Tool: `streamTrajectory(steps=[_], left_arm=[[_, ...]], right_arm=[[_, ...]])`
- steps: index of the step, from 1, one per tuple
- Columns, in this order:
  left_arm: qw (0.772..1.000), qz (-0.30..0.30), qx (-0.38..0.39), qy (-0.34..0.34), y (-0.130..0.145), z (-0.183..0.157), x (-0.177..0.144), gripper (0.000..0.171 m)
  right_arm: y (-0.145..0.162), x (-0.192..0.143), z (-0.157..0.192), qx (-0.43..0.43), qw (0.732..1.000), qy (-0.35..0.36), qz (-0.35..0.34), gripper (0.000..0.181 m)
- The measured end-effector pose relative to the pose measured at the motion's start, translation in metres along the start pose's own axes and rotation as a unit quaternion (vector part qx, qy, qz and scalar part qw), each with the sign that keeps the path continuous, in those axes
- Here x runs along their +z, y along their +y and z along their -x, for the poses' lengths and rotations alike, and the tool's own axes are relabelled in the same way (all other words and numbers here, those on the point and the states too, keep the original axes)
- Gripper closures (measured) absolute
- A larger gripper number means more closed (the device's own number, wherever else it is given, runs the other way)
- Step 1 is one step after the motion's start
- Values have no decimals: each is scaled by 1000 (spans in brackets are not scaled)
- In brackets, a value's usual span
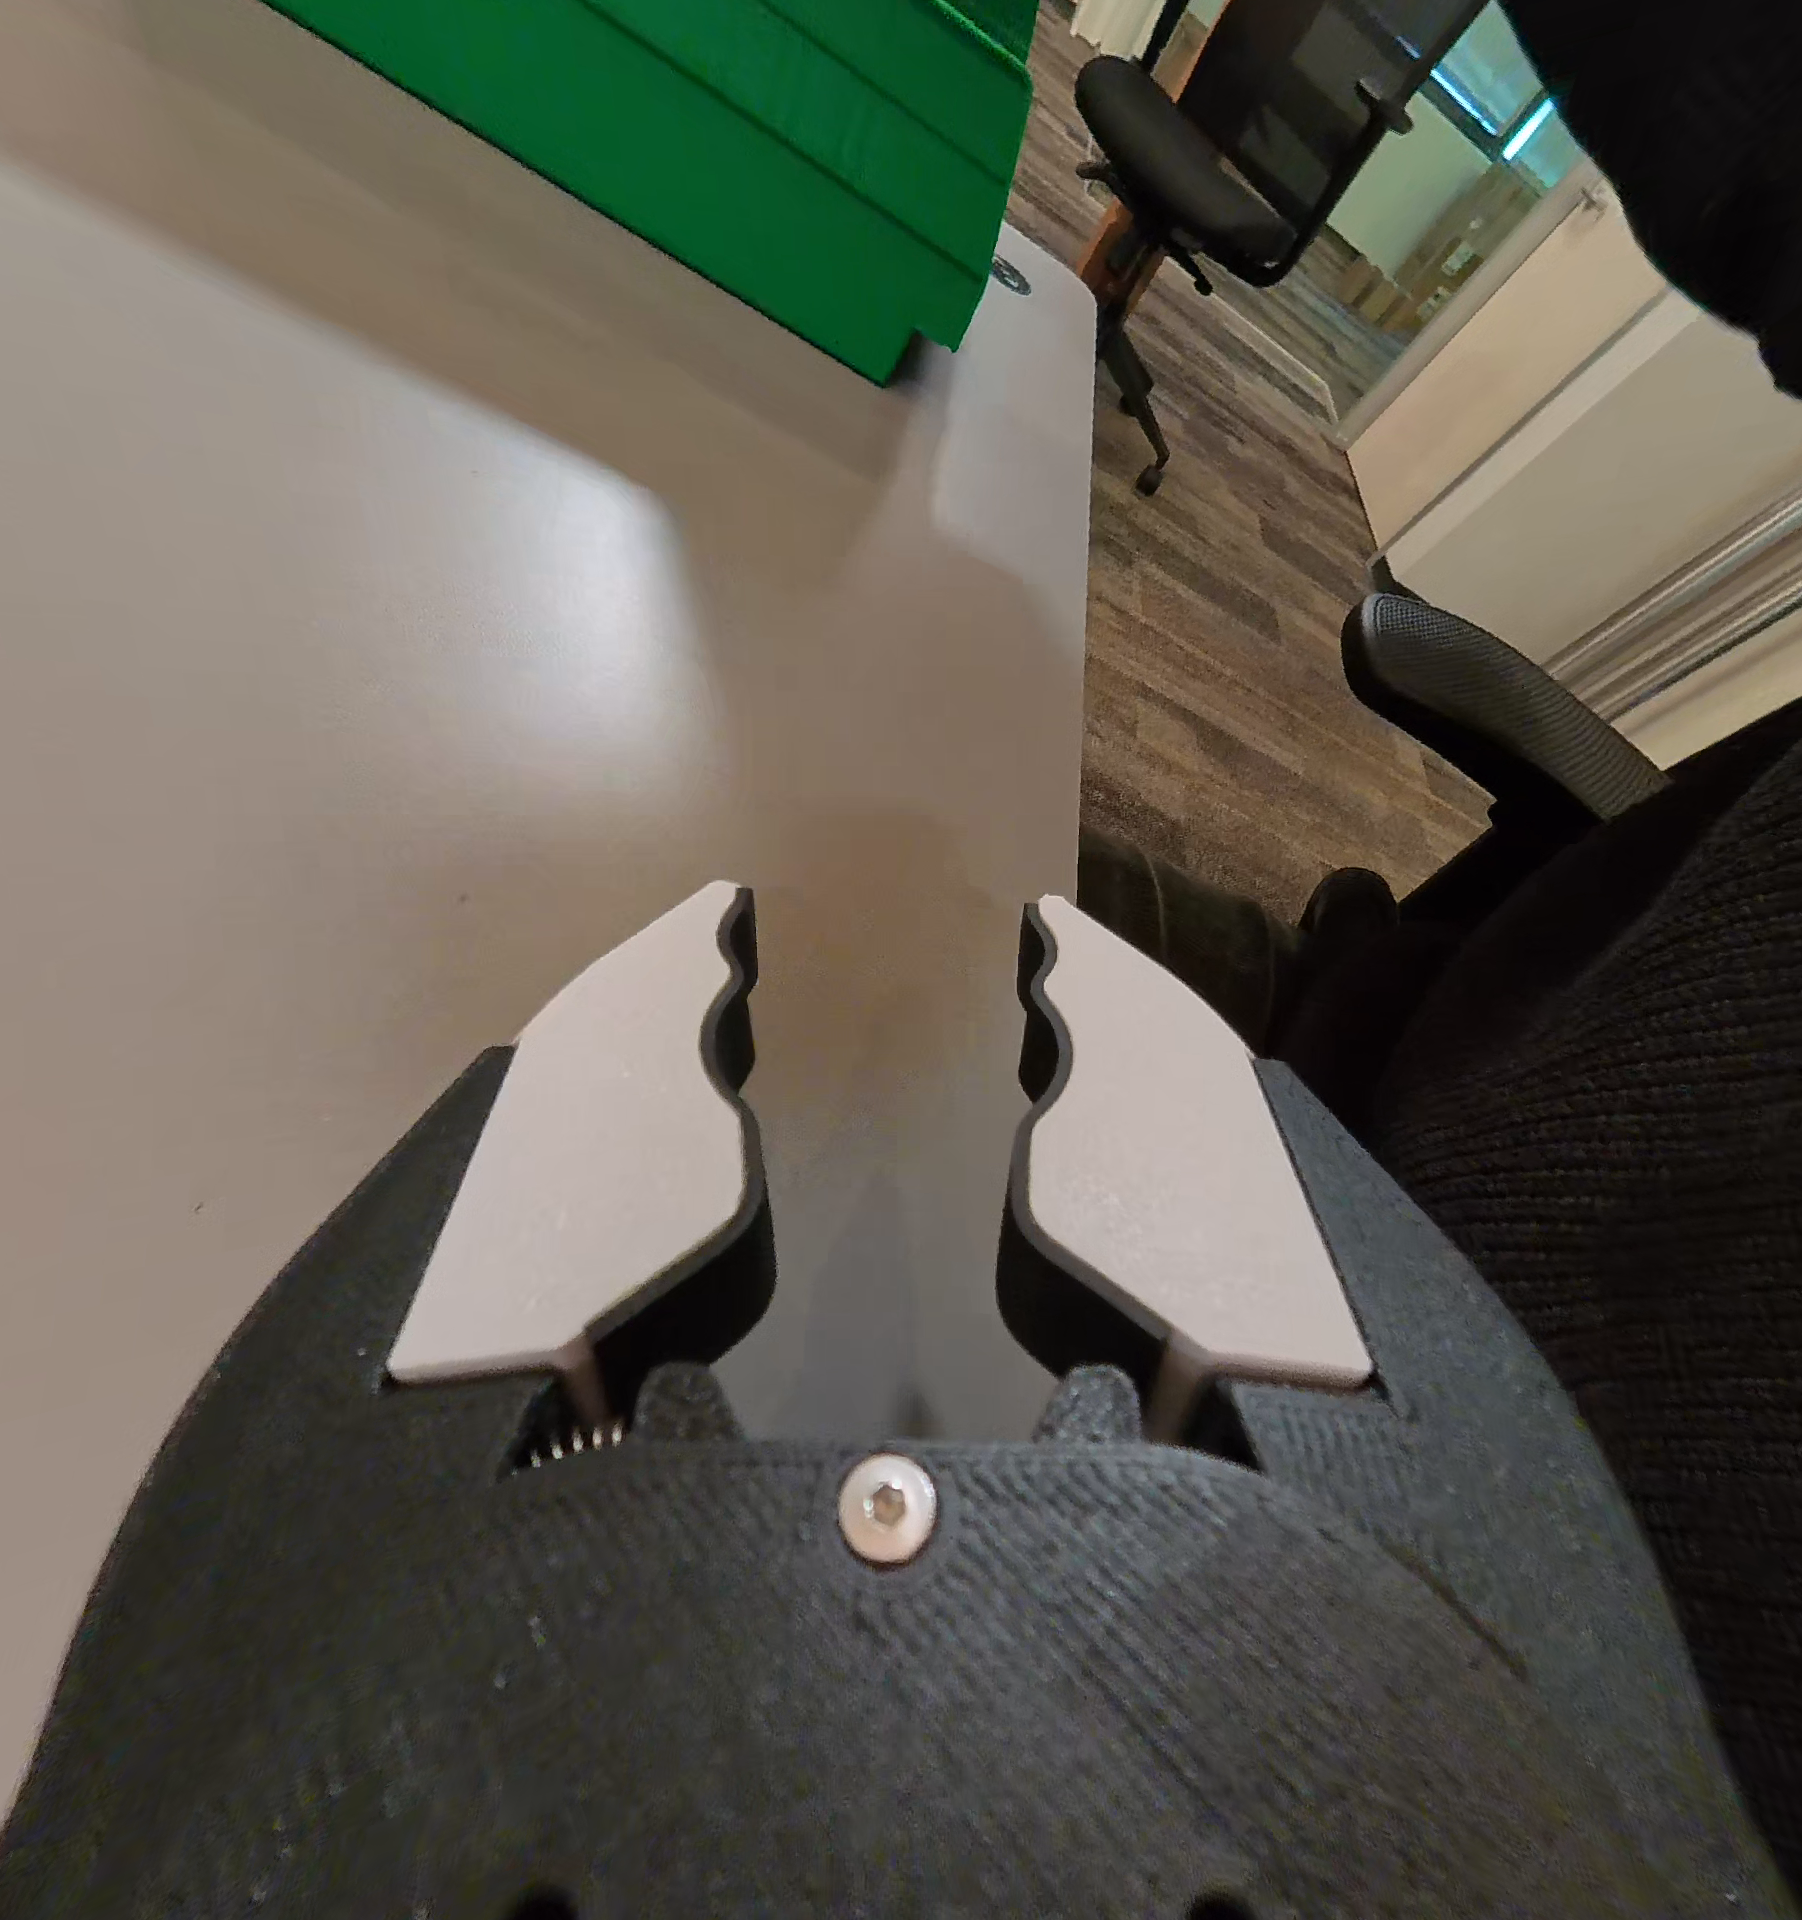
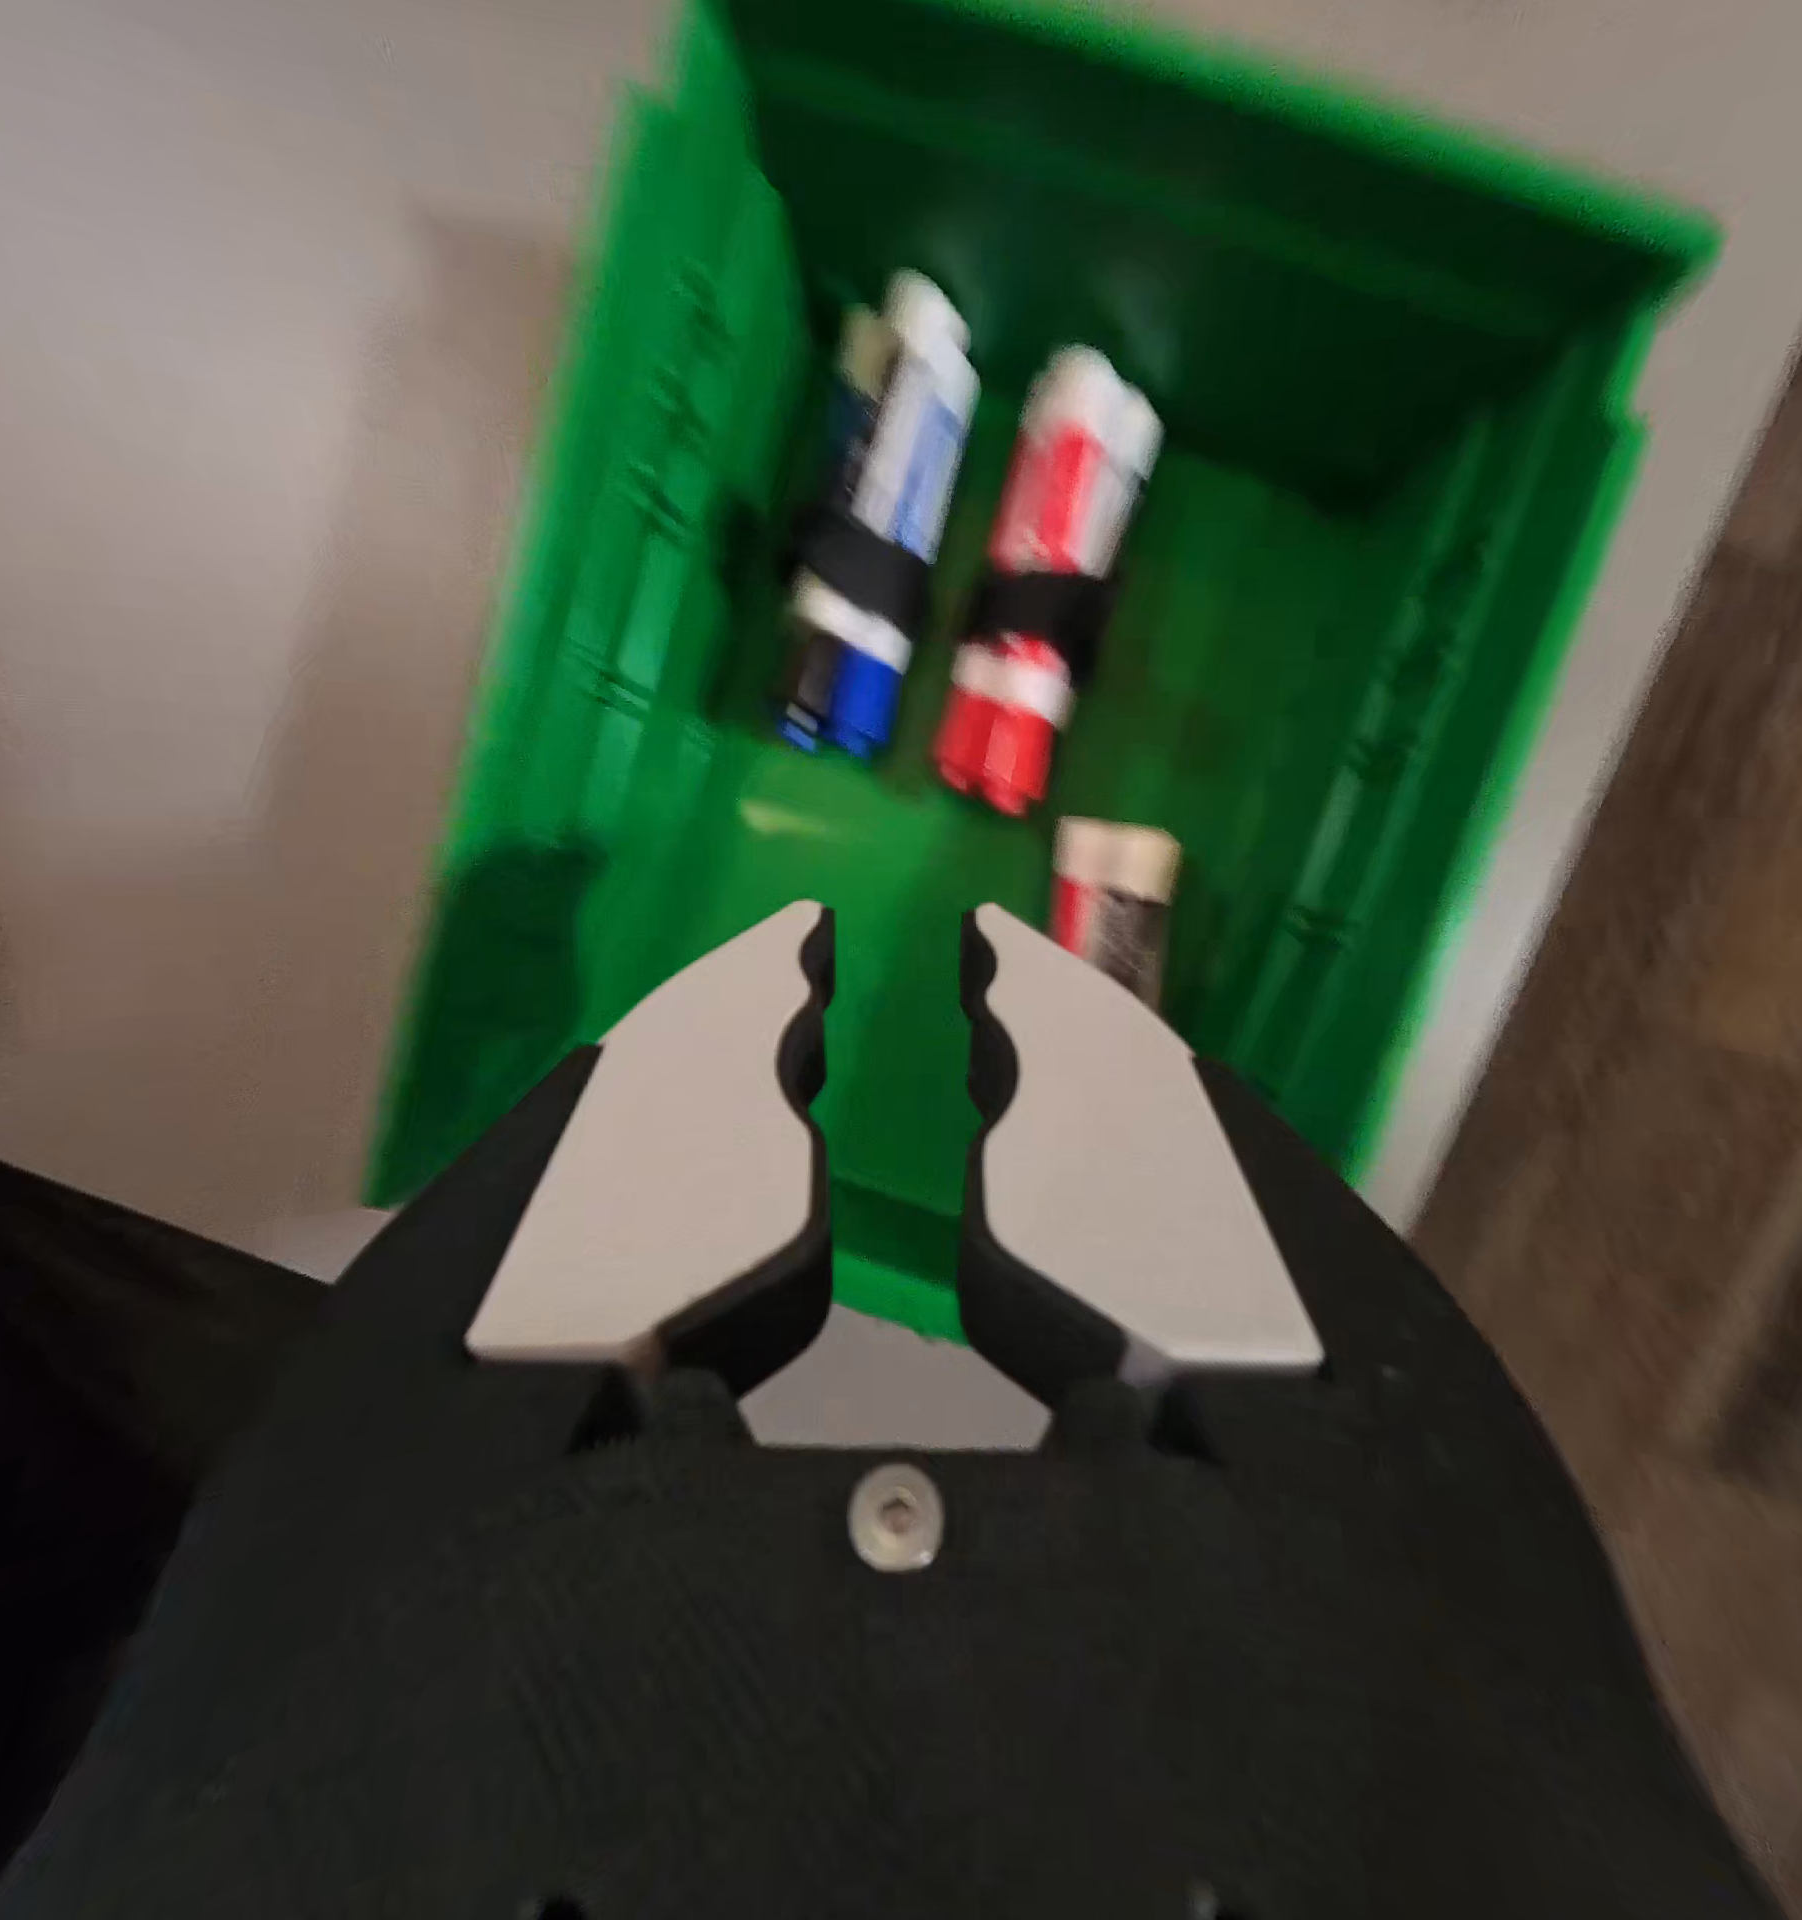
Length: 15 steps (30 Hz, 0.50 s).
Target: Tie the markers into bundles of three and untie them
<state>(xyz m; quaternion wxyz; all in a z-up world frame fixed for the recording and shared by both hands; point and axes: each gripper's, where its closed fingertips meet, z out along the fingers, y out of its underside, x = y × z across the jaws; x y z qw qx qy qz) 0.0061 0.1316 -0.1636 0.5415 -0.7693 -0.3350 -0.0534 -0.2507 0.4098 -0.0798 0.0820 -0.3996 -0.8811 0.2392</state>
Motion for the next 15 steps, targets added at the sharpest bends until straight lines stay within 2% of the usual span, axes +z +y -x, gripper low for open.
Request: streamTrajectory(steps=[3,6,7,9,11,12,14,15], left_arm=[[1000,1,6,-17,-1,4,1,122],[998,4,21,-66,-1,18,-2,122],[996,2,31,-89,-3,24,-4,122],[987,-16,62,-146,-10,37,-13,127],[971,-40,97,-216,-19,52,-28,137],[960,-50,111,-251,-23,59,-36,146],[937,-67,131,-317,-27,73,-55,170],[927,-78,133,-342,-28,77,-64,171]], right_arm=[[-25,-14,81,-55,989,-25,-134,157],[-29,-26,177,-109,957,-60,-262,152],[-27,-28,208,-102,942,-91,-305,148],[-21,-23,259,-58,914,-158,-370,153],[-10,1,296,-30,903,-218,-368,162],[-4,15,307,-19,904,-229,-361,178],[10,38,325,-1,911,-246,-330,181],[16,43,334,-7,916,-256,-310,179]])
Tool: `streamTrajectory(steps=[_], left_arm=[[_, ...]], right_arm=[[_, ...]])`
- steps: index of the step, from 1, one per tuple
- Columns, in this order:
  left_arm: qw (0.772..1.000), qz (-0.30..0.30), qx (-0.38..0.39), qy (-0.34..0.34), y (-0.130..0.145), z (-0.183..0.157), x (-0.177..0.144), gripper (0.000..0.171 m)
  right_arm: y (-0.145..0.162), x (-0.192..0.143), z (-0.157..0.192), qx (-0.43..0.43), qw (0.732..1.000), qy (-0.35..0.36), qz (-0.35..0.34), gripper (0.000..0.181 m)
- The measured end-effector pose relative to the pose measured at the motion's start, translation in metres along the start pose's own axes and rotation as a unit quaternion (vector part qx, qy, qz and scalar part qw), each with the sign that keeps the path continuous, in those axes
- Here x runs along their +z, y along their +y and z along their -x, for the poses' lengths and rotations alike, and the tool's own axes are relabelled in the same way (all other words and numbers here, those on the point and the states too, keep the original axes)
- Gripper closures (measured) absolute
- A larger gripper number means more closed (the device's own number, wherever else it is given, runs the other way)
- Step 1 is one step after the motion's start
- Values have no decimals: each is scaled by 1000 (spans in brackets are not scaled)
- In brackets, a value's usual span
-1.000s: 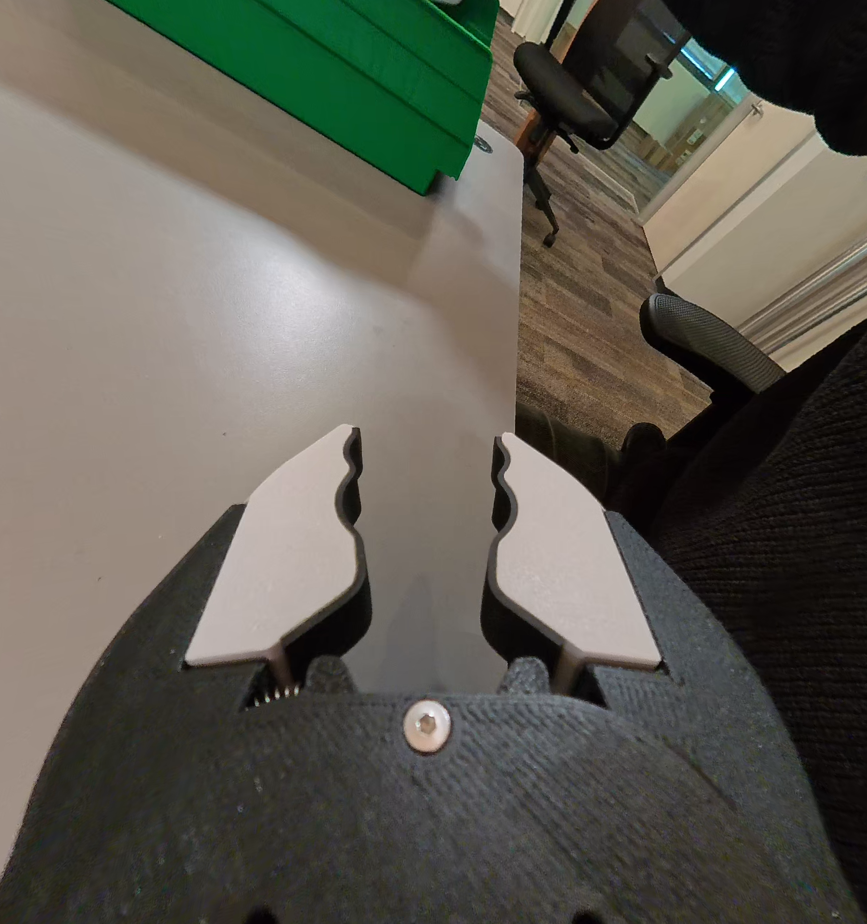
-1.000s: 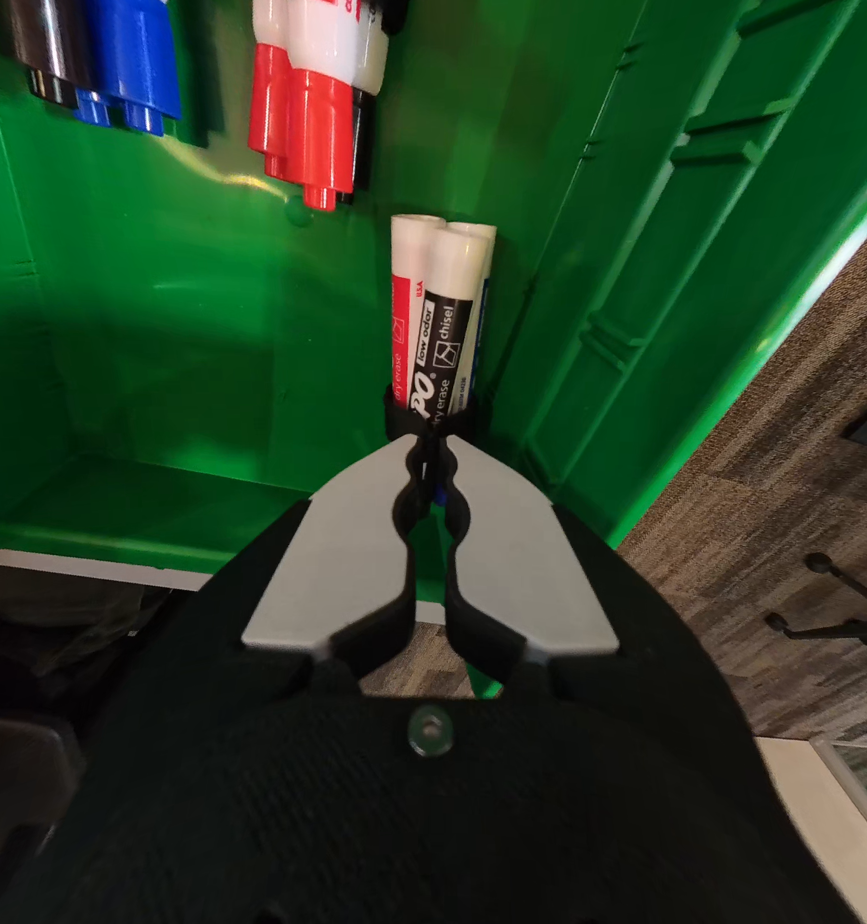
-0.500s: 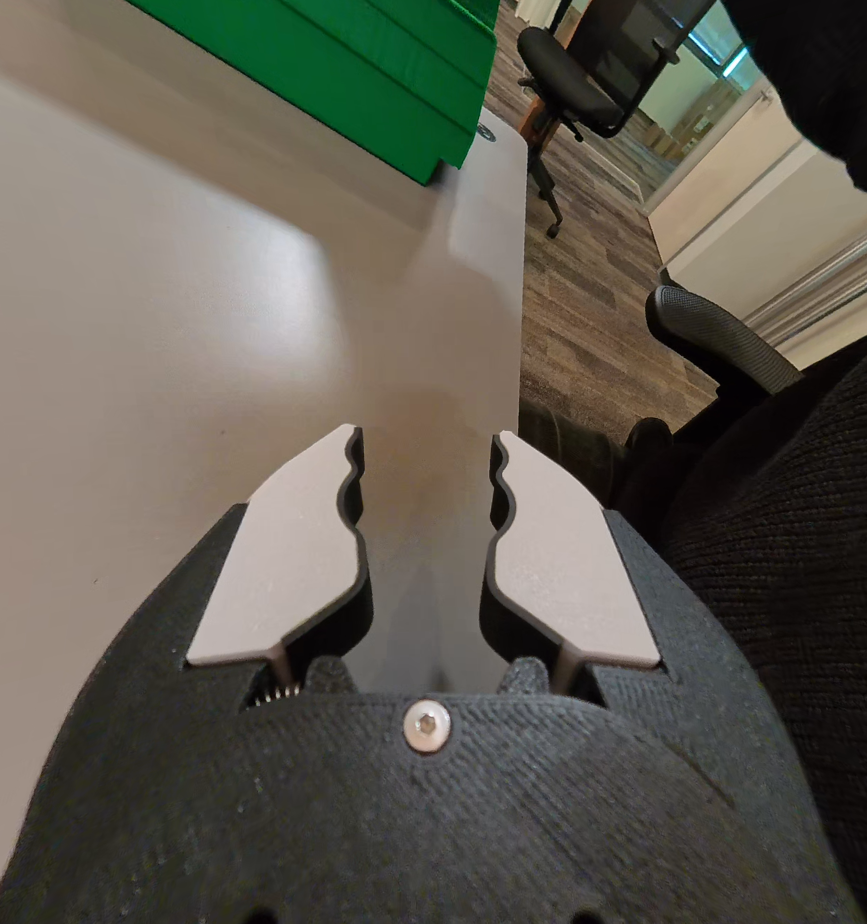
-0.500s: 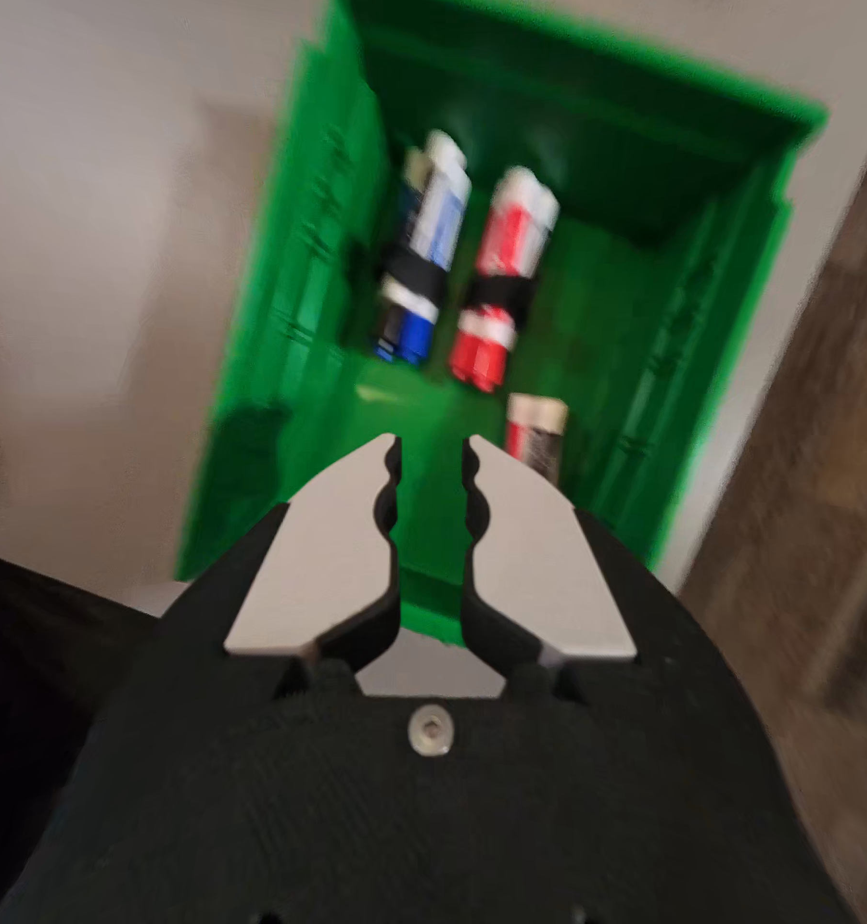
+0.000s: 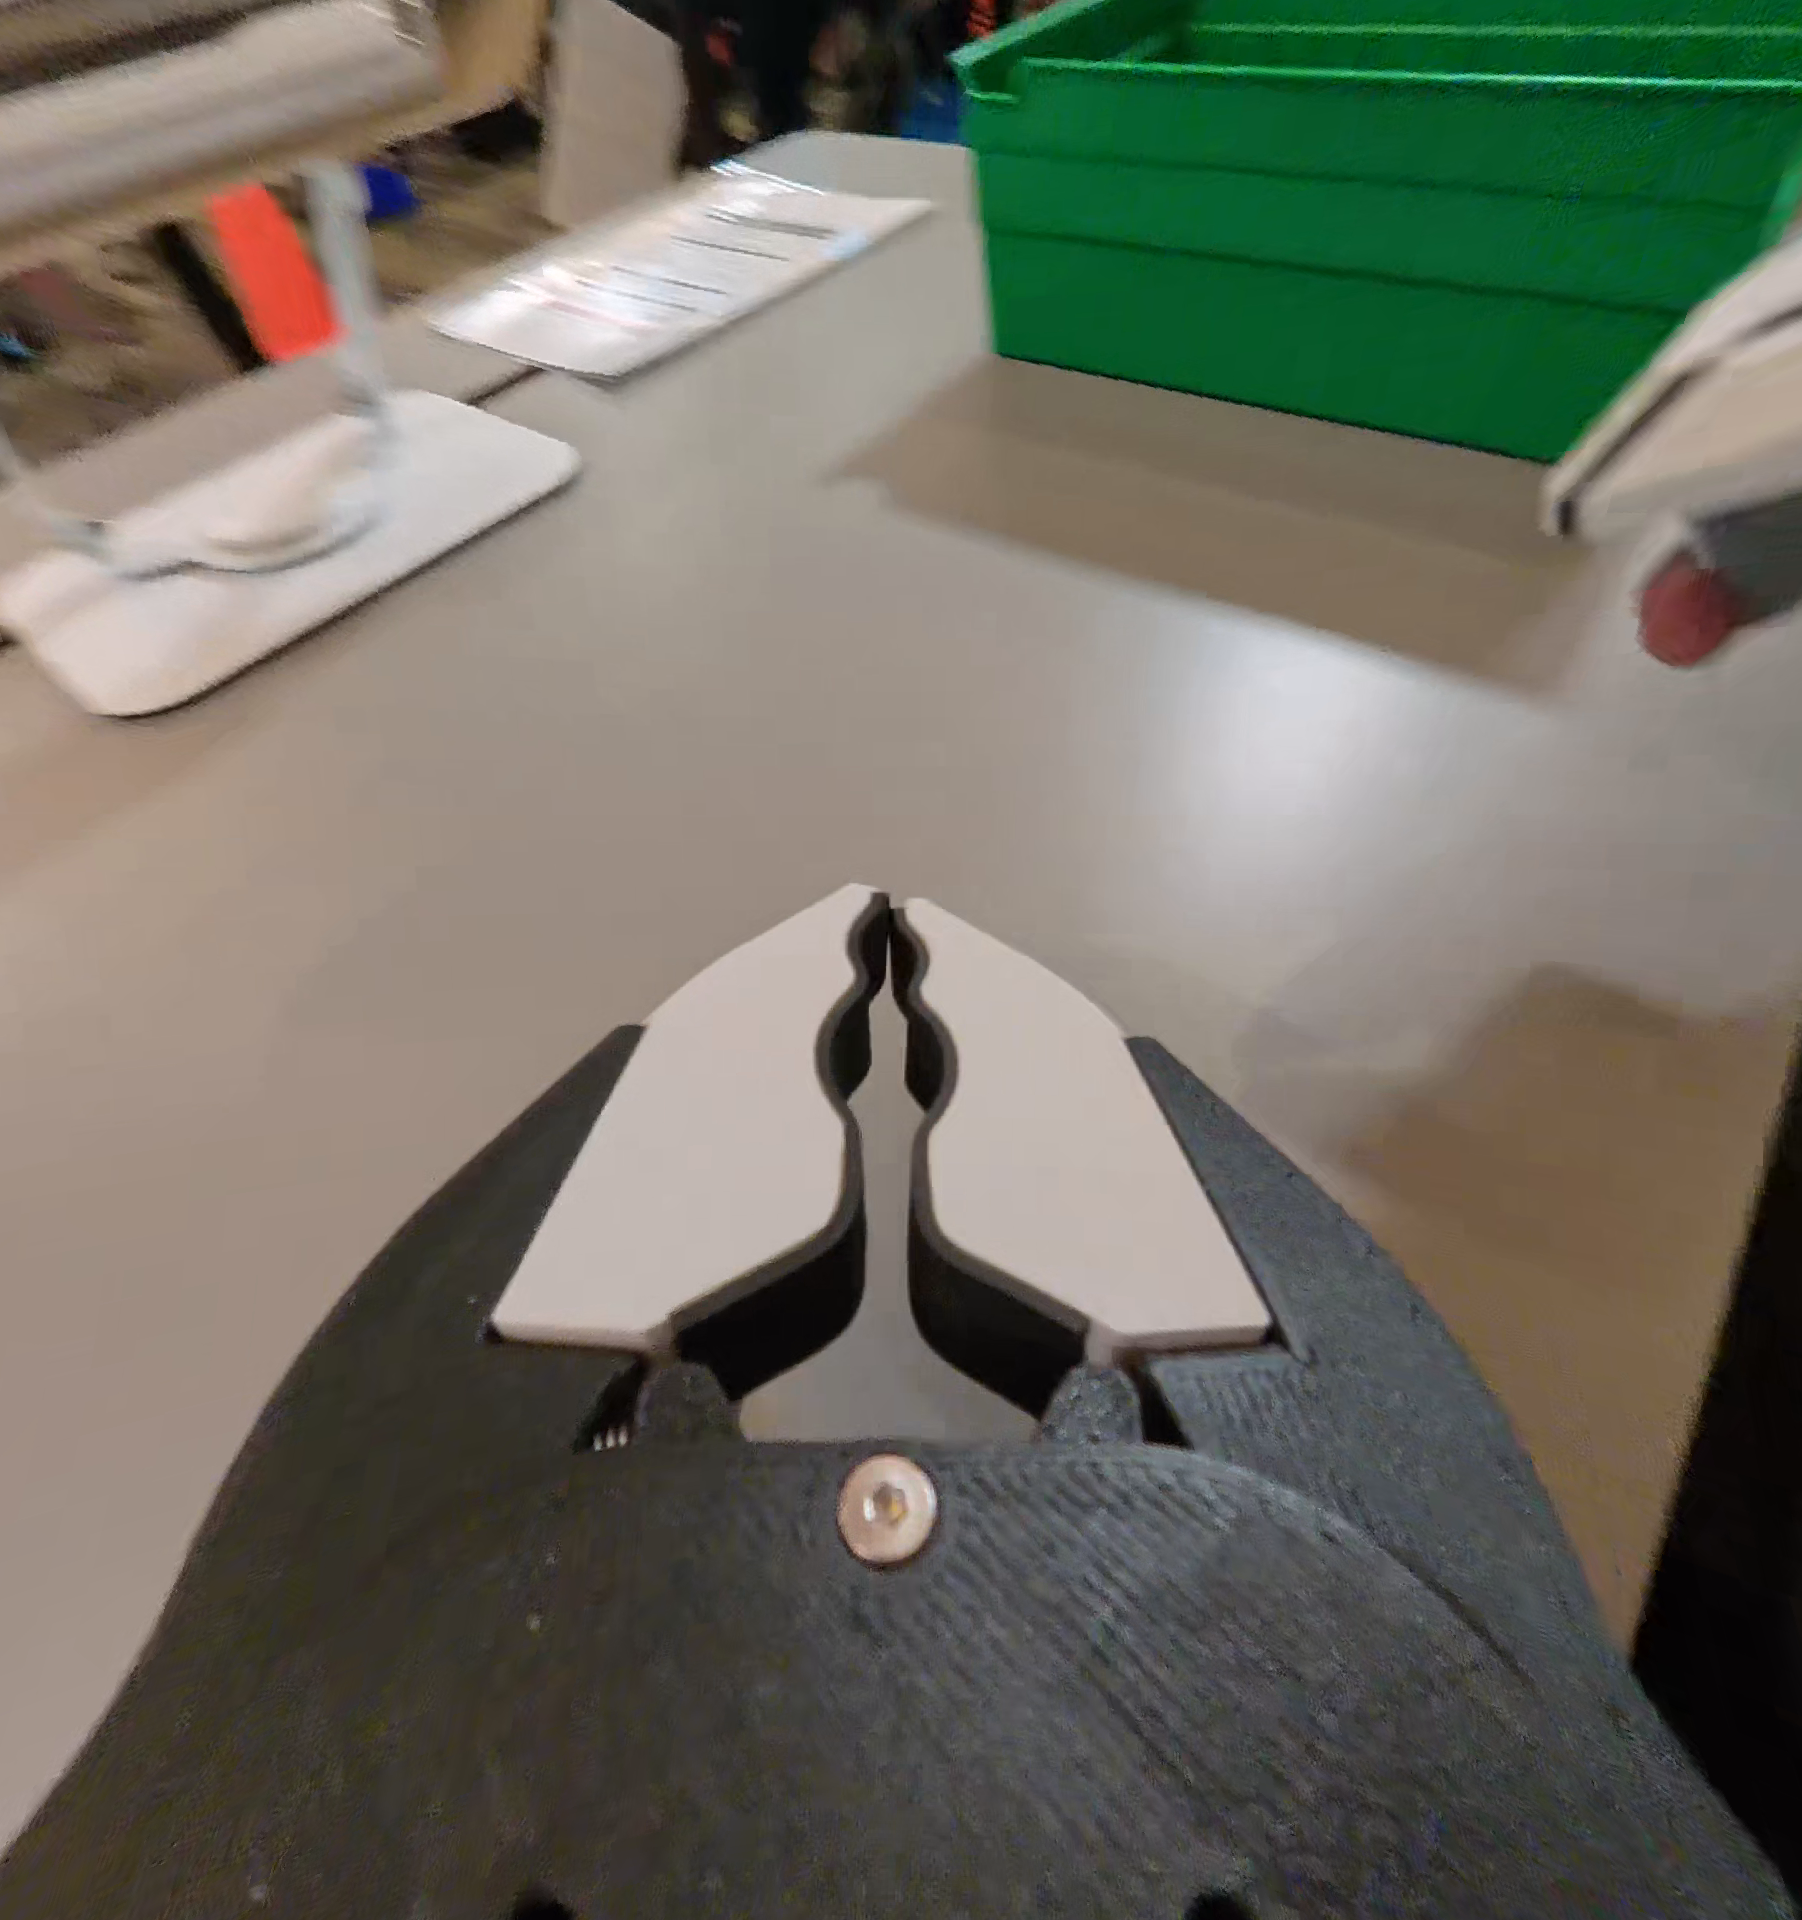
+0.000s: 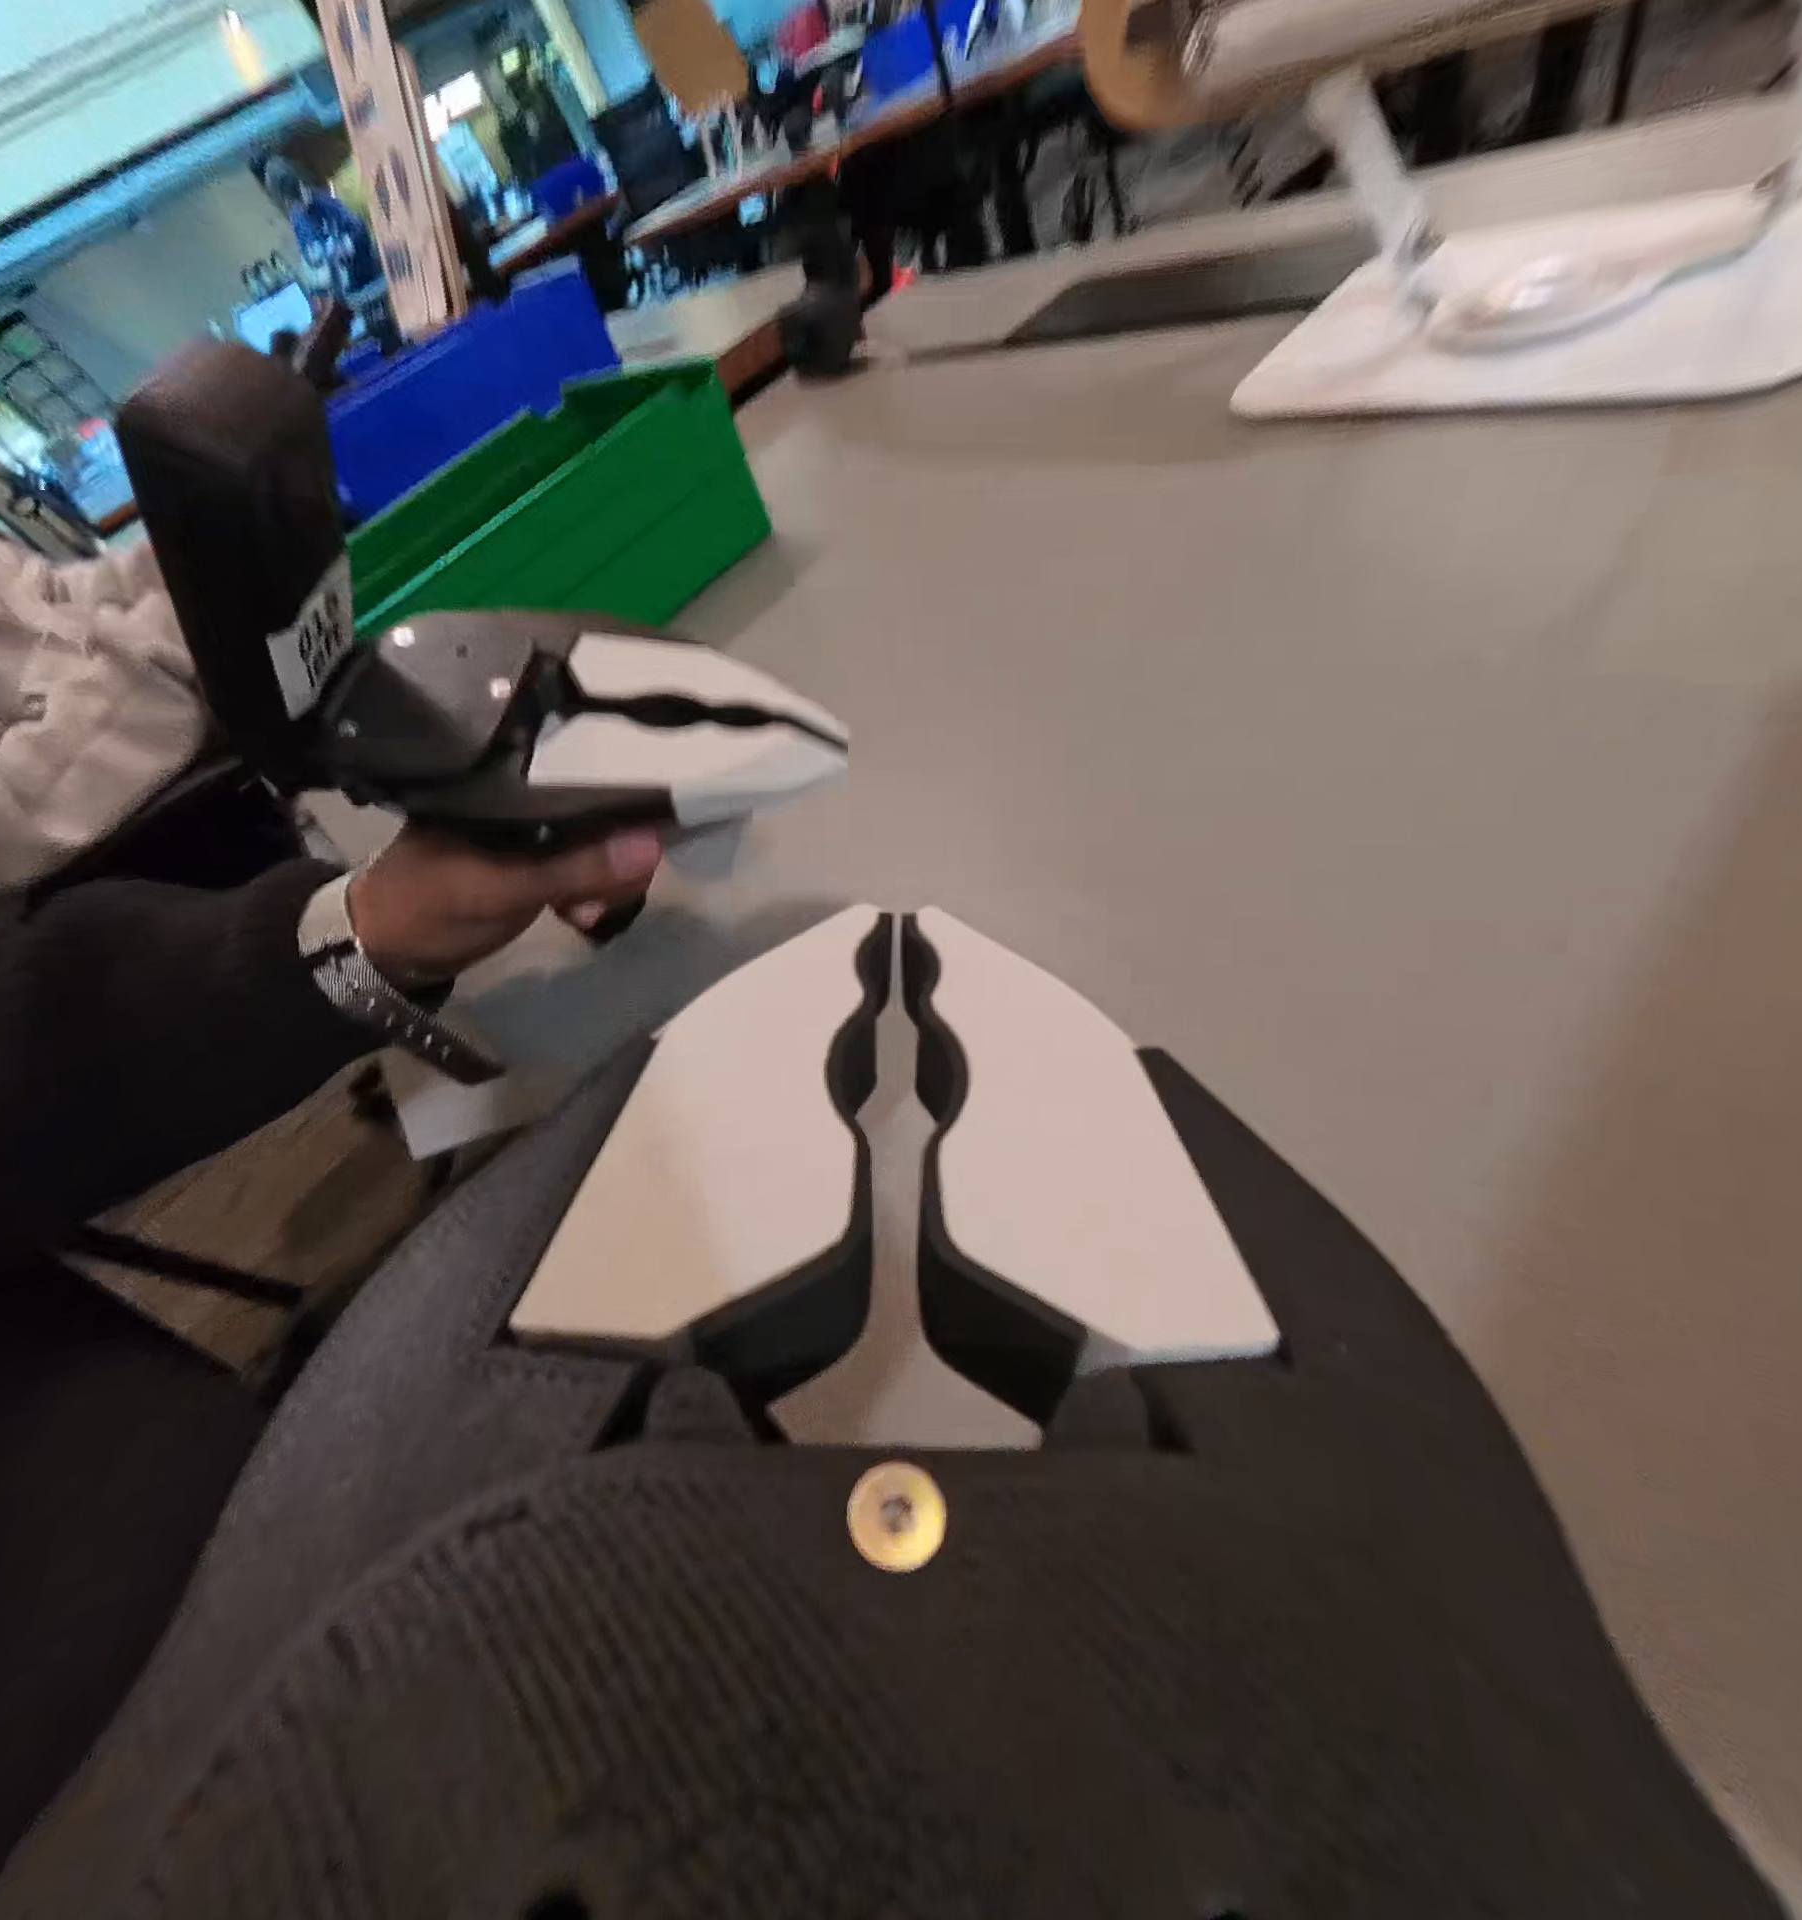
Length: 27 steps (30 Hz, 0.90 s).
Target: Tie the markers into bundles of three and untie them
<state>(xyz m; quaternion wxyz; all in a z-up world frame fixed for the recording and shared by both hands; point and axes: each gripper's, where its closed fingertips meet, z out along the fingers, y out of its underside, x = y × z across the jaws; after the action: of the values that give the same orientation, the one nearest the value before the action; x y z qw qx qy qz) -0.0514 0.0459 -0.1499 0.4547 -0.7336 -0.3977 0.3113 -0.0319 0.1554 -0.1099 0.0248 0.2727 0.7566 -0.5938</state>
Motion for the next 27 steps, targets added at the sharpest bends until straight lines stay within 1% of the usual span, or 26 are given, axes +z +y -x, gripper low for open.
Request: streamTrajectory(steps=[2,5,7,9,10,12,13,14,15,17,19,21,23,24,26,27], left_arm=[[999,-17,-9,-33,0,11,-10,171],[998,-27,-41,-47,3,14,-24,171],[996,-22,-67,-57,7,15,-32,170],[994,-24,-83,-70,9,17,-44,170],[992,-31,-89,-82,8,18,-51,170],[989,-63,-90,-100,0,20,-70,170],[987,-70,-90,-118,-2,23,-79,170],[984,-67,-91,-135,-1,27,-87,170],[982,-66,-95,-151,1,31,-94,169],[975,-70,-106,-180,5,37,-109,166],[967,-94,-117,-206,5,42,-126,168],[960,-118,-103,-233,1,45,-143,171],[957,-112,-91,-253,2,45,-152,171],[957,-110,-92,-254,1,44,-154,171],[959,-122,-103,-236,-5,39,-153,171],[961,-129,-111,-217,-9,36,-149,171]], right_arm=[[5,6,0,-23,999,24,3,179],[9,19,-14,-97,991,92,7,178],[11,29,-18,-139,984,110,10,178],[11,40,-14,-151,984,97,7,174],[10,45,-10,-148,985,84,4,169],[5,55,2,-132,990,49,-6,159],[4,59,10,-129,991,23,-8,155],[5,63,17,-131,991,-3,-2,147],[6,67,20,-133,991,-15,6,141],[6,76,20,-143,990,-18,12,141],[5,83,18,-150,989,-14,12,140],[3,86,16,-147,989,-7,10,138],[2,84,12,-140,990,3,8,137],[2,80,9,-138,990,10,8,136],[1,68,0,-137,990,30,3,134],[-2,60,-7,-131,990,47,-5,128]])
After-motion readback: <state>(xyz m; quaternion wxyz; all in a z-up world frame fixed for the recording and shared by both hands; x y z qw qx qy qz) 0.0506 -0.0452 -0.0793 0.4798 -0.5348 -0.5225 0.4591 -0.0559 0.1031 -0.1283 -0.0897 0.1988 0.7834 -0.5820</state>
